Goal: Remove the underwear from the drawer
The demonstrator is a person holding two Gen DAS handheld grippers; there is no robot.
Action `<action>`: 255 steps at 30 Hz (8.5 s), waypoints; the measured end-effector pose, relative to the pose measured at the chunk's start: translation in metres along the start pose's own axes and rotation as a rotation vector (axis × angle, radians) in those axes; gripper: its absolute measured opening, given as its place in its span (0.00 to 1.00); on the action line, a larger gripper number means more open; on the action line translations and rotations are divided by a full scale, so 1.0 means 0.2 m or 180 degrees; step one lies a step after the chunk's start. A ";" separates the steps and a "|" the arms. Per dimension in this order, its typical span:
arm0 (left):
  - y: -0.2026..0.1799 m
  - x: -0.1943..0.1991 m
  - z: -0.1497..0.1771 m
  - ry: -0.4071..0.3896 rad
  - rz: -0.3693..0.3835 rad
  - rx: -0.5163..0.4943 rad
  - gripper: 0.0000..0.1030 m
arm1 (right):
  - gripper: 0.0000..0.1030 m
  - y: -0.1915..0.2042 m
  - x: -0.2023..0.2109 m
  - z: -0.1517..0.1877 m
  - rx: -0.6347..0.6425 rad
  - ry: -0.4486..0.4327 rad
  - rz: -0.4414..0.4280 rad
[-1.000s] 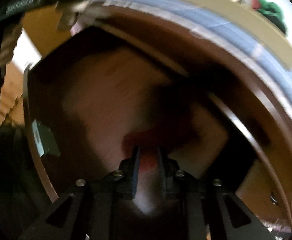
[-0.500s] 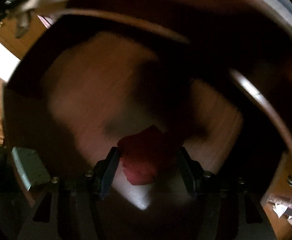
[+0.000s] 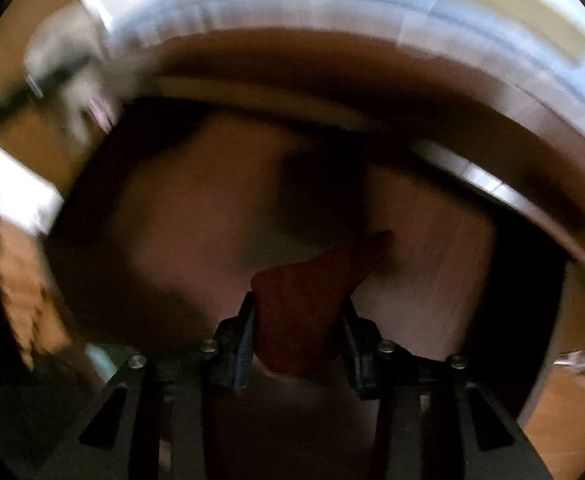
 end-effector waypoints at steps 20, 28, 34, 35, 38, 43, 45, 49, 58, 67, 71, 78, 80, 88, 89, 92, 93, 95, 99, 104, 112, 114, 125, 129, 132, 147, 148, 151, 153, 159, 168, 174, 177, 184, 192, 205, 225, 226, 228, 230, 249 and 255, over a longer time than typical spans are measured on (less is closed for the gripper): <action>-0.22 0.14 0.15 -0.0226 -0.0414 -0.0257 0.31 | 0.39 0.23 0.60 0.19 -0.1143 -0.2043 0.0916; -0.31 0.32 0.17 -0.0446 -0.0448 -0.0400 0.31 | 0.39 0.35 0.89 0.28 -0.0990 -0.2475 0.1178; -0.36 0.43 0.17 -0.0572 -0.0442 -0.0461 0.31 | 0.39 0.43 0.99 0.30 -0.0882 -0.2640 0.1234; -0.37 0.44 0.17 -0.0590 -0.0443 -0.0469 0.31 | 0.39 0.44 1.01 0.31 -0.0882 -0.2670 0.1241; -0.38 0.47 0.16 -0.0627 -0.0443 -0.0485 0.31 | 0.39 0.46 1.05 0.31 -0.0867 -0.2747 0.1273; -0.39 0.51 0.15 -0.0691 -0.0429 -0.0483 0.31 | 0.39 0.49 1.11 0.34 -0.0806 -0.2849 0.1369; -0.39 0.52 0.14 -0.0708 -0.0418 -0.0475 0.31 | 0.39 0.50 1.13 0.34 -0.0779 -0.2867 0.1394; -0.40 0.56 0.13 -0.0761 -0.0398 -0.0484 0.31 | 0.39 0.50 1.15 0.34 -0.0776 -0.2894 0.1405; -0.40 0.63 0.09 -0.0874 -0.0393 -0.0476 0.31 | 0.39 0.53 1.23 0.34 -0.0715 -0.3017 0.1514; -0.39 0.66 0.05 -0.0939 -0.0408 -0.0475 0.31 | 0.39 0.54 1.34 0.33 -0.0677 -0.3158 0.1598; -0.39 0.68 0.02 -0.0987 -0.0425 -0.0476 0.31 | 0.39 0.54 1.38 0.31 -0.0644 -0.3204 0.1613; -0.40 0.69 -0.03 -0.1069 -0.0465 -0.0500 0.31 | 0.39 0.56 1.44 0.26 -0.0572 -0.3290 0.1667; -0.40 0.69 -0.06 -0.1090 -0.0478 -0.0509 0.31 | 0.39 0.56 1.46 0.23 -0.0549 -0.3323 0.1675; -0.42 0.61 -0.12 -0.1073 -0.0485 -0.0535 0.31 | 0.39 0.54 1.44 0.10 -0.0564 -0.3296 0.1649; -0.42 0.60 -0.13 -0.1069 -0.0487 -0.0535 0.31 | 0.39 0.53 1.43 0.09 -0.0571 -0.3284 0.1654; -0.41 0.53 -0.17 -0.1021 -0.0467 -0.0511 0.31 | 0.39 0.51 1.39 0.05 -0.0602 -0.3232 0.1612; -0.41 0.53 -0.17 -0.1006 -0.0456 -0.0503 0.31 | 0.39 0.51 1.37 0.04 -0.0606 -0.3214 0.1602; -0.41 0.49 -0.19 -0.0977 -0.0438 -0.0497 0.31 | 0.39 0.49 1.35 0.03 -0.0625 -0.3183 0.1582; -0.41 0.44 -0.20 -0.0914 -0.0418 -0.0490 0.31 | 0.39 0.46 1.33 0.00 -0.0662 -0.3133 0.1547; -0.41 0.37 -0.22 -0.0818 -0.0405 -0.0479 0.31 | 0.39 0.42 1.30 -0.04 -0.0685 -0.3082 0.1538; -0.43 0.27 -0.27 -0.0680 -0.0324 -0.0455 0.31 | 0.39 0.34 1.24 -0.08 -0.0809 -0.3011 0.1540; -0.43 0.23 -0.28 -0.0652 -0.0333 -0.0473 0.31 | 0.39 0.31 1.22 -0.10 -0.0831 -0.2981 0.1546; -0.41 0.10 -0.39 -0.0559 -0.0154 -0.0365 0.31 | 0.39 0.12 1.10 -0.22 -0.0998 -0.2835 0.1460; -0.43 0.03 -0.45 -0.0518 -0.0128 -0.0370 0.31 | 0.39 0.05 1.06 -0.29 -0.1043 -0.2762 0.1417; -0.46 -0.02 -0.50 -0.0505 -0.0108 -0.0392 0.31 | 0.39 0.00 1.03 -0.35 -0.1062 -0.2736 0.1384; -0.64 -0.37 -0.63 -0.0289 -0.0037 -0.0526 0.31 | 0.39 -0.26 0.89 -0.54 -0.1243 -0.2509 0.1316; -0.64 -0.39 -0.63 -0.0273 -0.0041 -0.0522 0.31 | 0.39 -0.27 0.88 -0.55 -0.1248 -0.2496 0.1320; -0.65 -0.44 -0.63 -0.0211 -0.0019 -0.0487 0.31 | 0.39 -0.30 0.85 -0.57 -0.1238 -0.2439 0.1329; -0.66 -0.46 -0.63 -0.0202 -0.0020 -0.0493 0.31 | 0.39 -0.30 0.82 -0.60 -0.1219 -0.2393 0.1308; -0.68 -0.55 -0.64 -0.0112 -0.0080 -0.0578 0.31 | 0.40 -0.37 0.73 -0.65 -0.1255 -0.2185 0.1181; -0.65 -0.66 -0.65 -0.0022 -0.0180 -0.0584 0.31 | 0.40 -0.37 0.57 -0.78 -0.1243 -0.1944 0.0887; -0.66 -0.76 -0.61 0.0172 -0.0054 -0.0514 0.32 | 0.40 -0.41 0.47 -0.81 -0.1343 -0.1753 0.0733; -0.67 -0.80 -0.59 0.0215 -0.0093 -0.0562 0.33 | 0.42 -0.44 0.40 -0.81 -0.1402 -0.1631 0.0624; -0.68 -0.81 -0.57 0.0108 -0.0161 -0.0721 0.36 | 0.55 -0.45 0.37 -0.78 -0.1348 -0.1542 0.0795; -0.69 -0.76 -0.53 0.0159 -0.0260 -0.0829 0.53 | 0.63 -0.40 0.43 -0.69 -0.1346 -0.1561 0.0832; -0.68 -0.58 -0.51 -0.0075 -0.0162 -0.0627 0.99 | 0.77 -0.28 0.62 -0.62 -0.1272 -0.1988 0.0587; -0.45 -0.38 -0.50 -0.0459 -0.0586 -0.0410 0.99 | 0.86 -0.18 0.75 -0.45 -0.1458 -0.2635 0.0821; -0.44 -0.37 -0.49 -0.0452 -0.0588 -0.0400 0.99 | 0.86 -0.18 0.76 -0.44 -0.1456 -0.2644 0.0816; -0.43 -0.35 -0.47 -0.0458 -0.0598 -0.0381 0.99 | 0.86 -0.15 0.77 -0.42 -0.1441 -0.2675 0.0820; -0.42 -0.32 -0.45 -0.0472 -0.0607 -0.0367 0.99 | 0.86 -0.12 0.77 -0.39 -0.1397 -0.2695 0.0855; -0.39 -0.15 -0.28 -0.0540 -0.0626 -0.0260 0.99 | 0.86 0.07 0.89 -0.25 -0.1139 -0.2893 0.0983; -0.39 -0.06 -0.23 -0.0581 -0.0650 -0.0254 0.99 | 0.86 0.18 0.96 -0.20 -0.1018 -0.2969 0.1013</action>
Point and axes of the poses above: each gripper's, at about its wrist camera, not at the fingertips, and x roughly against the way its jaws point, y to its left, z to its underside, the point moved 10 cm from there along -x, roughly the way its jaws point, and after that the axes turned 5 degrees about x, right-handed, at the moved point
